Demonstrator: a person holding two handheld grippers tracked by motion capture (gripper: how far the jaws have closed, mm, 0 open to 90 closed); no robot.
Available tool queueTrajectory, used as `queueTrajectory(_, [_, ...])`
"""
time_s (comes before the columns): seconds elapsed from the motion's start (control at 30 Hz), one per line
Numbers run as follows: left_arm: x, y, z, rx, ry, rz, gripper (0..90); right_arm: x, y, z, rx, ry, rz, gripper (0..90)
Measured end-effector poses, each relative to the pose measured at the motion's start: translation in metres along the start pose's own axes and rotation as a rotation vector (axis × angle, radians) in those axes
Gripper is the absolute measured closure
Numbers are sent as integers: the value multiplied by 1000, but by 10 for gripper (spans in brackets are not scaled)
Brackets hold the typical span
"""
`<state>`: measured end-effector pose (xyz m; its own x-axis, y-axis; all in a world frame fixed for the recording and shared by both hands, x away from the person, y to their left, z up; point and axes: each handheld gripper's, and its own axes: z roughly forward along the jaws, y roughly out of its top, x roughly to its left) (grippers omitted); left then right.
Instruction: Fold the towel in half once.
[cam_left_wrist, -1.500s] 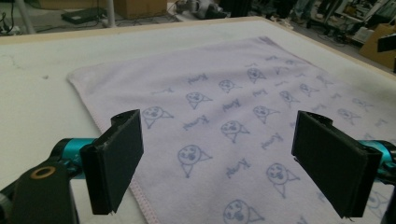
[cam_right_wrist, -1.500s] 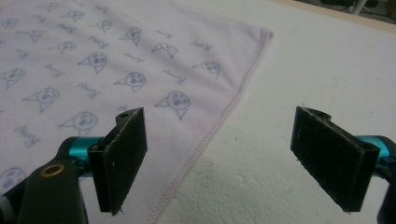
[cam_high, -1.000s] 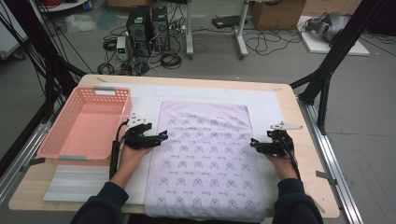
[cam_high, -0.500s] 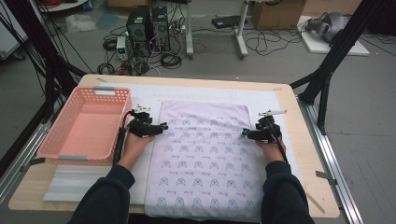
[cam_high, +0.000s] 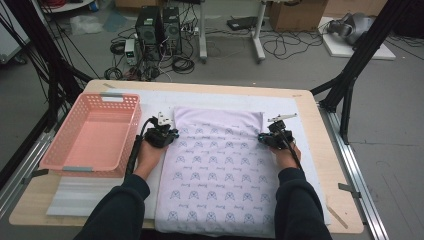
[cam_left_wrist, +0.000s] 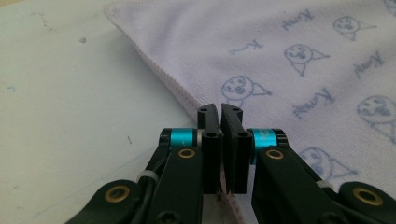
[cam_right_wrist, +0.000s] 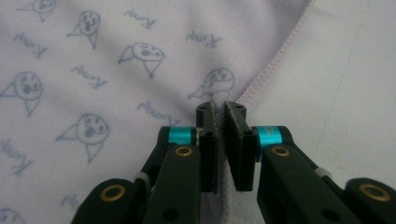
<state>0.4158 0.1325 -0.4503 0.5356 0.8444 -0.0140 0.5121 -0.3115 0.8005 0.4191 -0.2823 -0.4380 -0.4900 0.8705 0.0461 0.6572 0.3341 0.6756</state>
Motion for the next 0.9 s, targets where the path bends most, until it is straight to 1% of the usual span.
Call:
queueTrajectory(0.03, [3, 1, 0, 0, 9, -21, 867, -1, 0, 0, -6, -9, -5, 859])
queueTrajectory(0.07, [8, 3, 0, -3, 5, -46, 868, -2, 0, 0, -14, -31, -9, 860])
queueTrajectory(0.1, [10, 5, -1, -26, 4, -75, 868, -3, 1, 0, -23, -42, -1, 860])
queueTrajectory(0.13, [13, 6, -3, -54, 9, -94, 869, -5, 1, 1, -37, -46, 3, 861])
queueTrajectory(0.17, [14, 8, -3, -67, 7, -116, 869, -6, 2, 1, -54, -50, 13, 861])
queueTrajectory(0.2, [16, 11, -3, -53, 2, -118, 869, -7, 3, 0, -72, -57, 10, 861])
queueTrajectory(0.27, [16, 16, -5, -81, 8, -120, 869, -7, 7, -1, -105, -66, 14, 861])
queueTrajectory(0.3, [16, 18, -7, -88, 8, -119, 869, -7, 9, -2, -115, -64, 16, 860])
queueTrajectory(0.37, [16, 20, -12, -105, -10, -119, 869, -7, 10, -5, -123, -59, 12, 860])
queueTrajectory(0.43, [16, 21, -16, -112, -25, -111, 868, -7, 10, -9, -125, -47, 8, 860])
queueTrajectory(0.47, [16, 21, -18, -118, -36, -115, 868, -7, 10, -11, -125, -34, 10, 860])
queueTrajectory(0.5, [15, 22, -21, -118, -43, -108, 867, -7, 10, -14, -131, -25, 4, 859])
queueTrajectory(0.6, [11, 24, -29, -138, -72, -93, 867, -2, 11, -23, -149, -7, -23, 859])
queueTrajectory(0.73, [4, 25, -41, -166, -101, -75, 866, 3, 9, -33, -169, 19, -46, 858])
queueTrajectory(0.87, [0, 27, -51, -189, -119, -61, 866, 7, 6, -42, -189, 34, -57, 859])
queueTrajectory(0.9, [0, 27, -54, -193, -128, -62, 866, 8, 6, -45, -193, 42, -52, 859])
